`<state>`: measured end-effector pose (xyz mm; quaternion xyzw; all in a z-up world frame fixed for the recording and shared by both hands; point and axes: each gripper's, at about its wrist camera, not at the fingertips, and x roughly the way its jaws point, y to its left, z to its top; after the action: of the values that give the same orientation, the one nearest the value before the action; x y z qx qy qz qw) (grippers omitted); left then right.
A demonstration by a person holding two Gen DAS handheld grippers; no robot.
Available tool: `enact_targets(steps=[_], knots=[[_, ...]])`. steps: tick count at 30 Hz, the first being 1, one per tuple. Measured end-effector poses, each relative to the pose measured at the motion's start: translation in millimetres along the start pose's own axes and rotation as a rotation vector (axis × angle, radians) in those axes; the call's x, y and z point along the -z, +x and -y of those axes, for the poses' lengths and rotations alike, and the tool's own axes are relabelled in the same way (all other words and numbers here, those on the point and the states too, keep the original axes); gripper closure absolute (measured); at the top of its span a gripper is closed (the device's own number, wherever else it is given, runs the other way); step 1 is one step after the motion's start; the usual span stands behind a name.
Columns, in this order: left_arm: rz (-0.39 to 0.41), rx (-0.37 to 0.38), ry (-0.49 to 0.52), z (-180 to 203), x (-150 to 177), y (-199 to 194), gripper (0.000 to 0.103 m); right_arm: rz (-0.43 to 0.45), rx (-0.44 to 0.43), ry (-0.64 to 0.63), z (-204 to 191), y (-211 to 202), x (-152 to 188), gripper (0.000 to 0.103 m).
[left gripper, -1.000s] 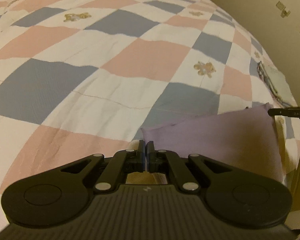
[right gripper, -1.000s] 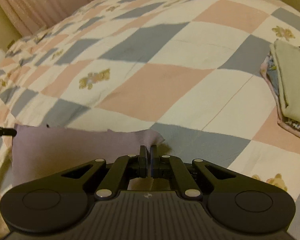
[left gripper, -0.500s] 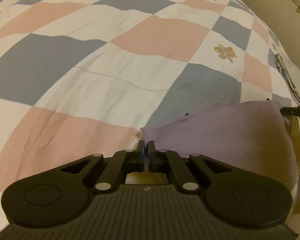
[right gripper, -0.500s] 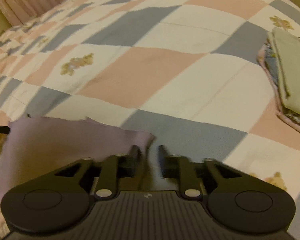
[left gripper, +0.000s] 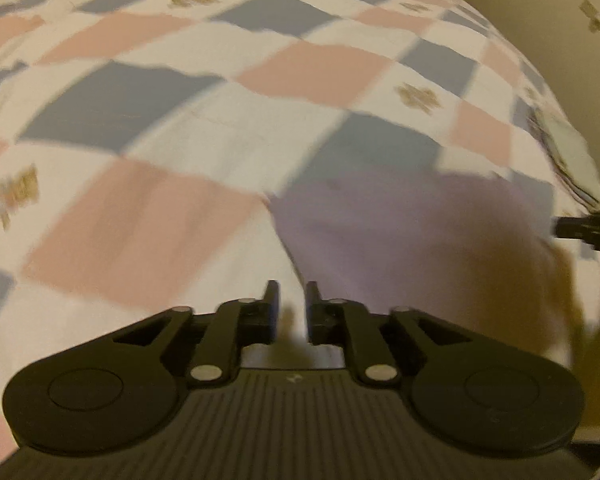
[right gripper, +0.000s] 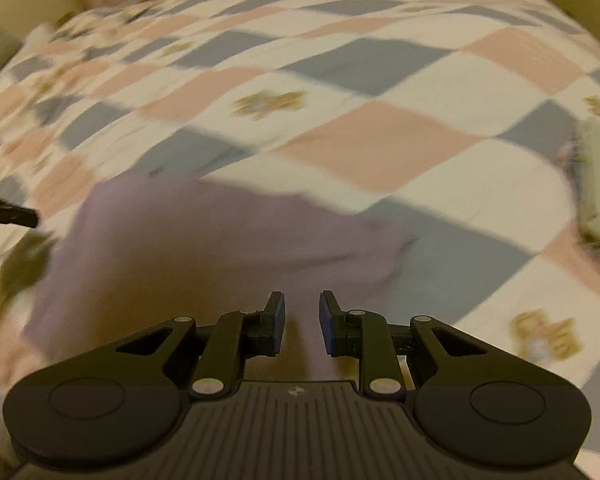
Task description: Fold clothes
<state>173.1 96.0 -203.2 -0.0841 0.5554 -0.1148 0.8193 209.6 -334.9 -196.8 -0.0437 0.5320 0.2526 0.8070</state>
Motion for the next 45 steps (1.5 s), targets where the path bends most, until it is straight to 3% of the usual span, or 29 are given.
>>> enact_targets(steps=[4,8,12,17,21,25,31,37,39,45], knots=[[-0.064,0.074,-0.009,17.7,40.8,-7.1,0.086,-0.055,-0.076,-0.053,-31.3,6.1,20.2,0.079],[-0.130,0.089,-0.016,25.8,73.7,6.0,0.086,-0.124,-0.099,-0.110,-51.6,17.8,39.2,0.077],[-0.185,0.027,0.008,22.4,93.7,23.3,0.086,-0.204,-0.041,-0.192,-59.2,26.9,56.9,0.075],[-0.173,0.026,-0.006,13.9,99.1,14.3,0.084,-0.246,0.050,-0.183,-46.1,20.6,63.0,0.075],[-0.181,-0.017,-0.031,2.8,103.1,3.5,0.093,-0.224,0.094,-0.156,-42.7,6.4,52.8,0.074],[-0.131,0.002,-0.134,-5.2,105.6,-19.8,0.092,-0.156,0.020,-0.221,-61.0,-6.2,23.7,0.074],[-0.037,0.102,-0.386,5.1,118.7,-36.3,0.090,-0.154,-0.123,-0.366,-85.1,13.1,-31.4,0.063],[0.020,0.161,-0.680,27.1,145.7,-12.4,0.083,-0.210,-0.219,-0.583,-103.6,42.7,-77.4,0.054],[0.037,0.169,-0.754,32.2,156.5,-2.0,0.077,-0.225,-0.244,-0.636,-106.7,53.8,-94.2,0.053],[0.131,0.174,-0.949,37.5,176.2,22.3,0.077,-0.231,-0.268,-0.753,-118.7,98.9,-146.6,0.053]])
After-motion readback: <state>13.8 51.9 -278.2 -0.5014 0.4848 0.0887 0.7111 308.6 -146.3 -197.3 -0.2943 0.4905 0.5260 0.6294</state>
